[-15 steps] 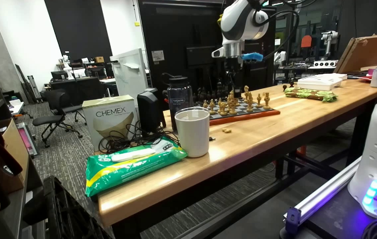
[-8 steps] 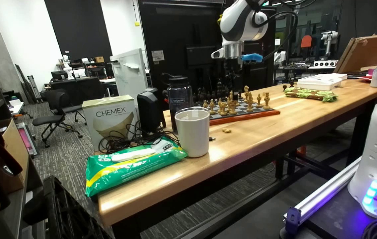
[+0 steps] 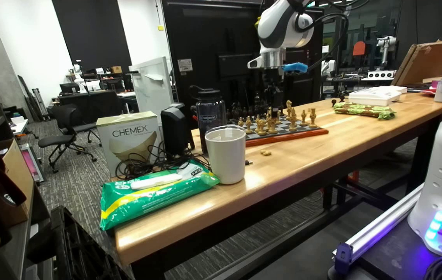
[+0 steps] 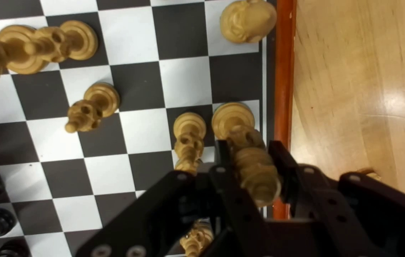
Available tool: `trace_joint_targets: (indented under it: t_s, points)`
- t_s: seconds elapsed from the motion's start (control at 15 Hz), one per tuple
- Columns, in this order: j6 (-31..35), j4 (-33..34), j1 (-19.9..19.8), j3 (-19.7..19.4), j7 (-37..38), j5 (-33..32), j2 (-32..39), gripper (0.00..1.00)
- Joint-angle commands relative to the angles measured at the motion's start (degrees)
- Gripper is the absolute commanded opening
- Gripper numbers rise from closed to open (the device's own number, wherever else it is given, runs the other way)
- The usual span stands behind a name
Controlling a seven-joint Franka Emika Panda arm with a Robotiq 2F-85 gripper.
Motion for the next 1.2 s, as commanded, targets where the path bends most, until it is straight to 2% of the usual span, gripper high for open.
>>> trace_joint_targets:
  t_s: [0.0, 1.13]
  points:
    - [-1.9, 1.0, -0.4, 0.4, -1.6, 1.3, -0.1, 0.08]
    - [-8.8, 3.6, -0.6, 0.5, 4.3, -1.8, -6.5, 0.08]
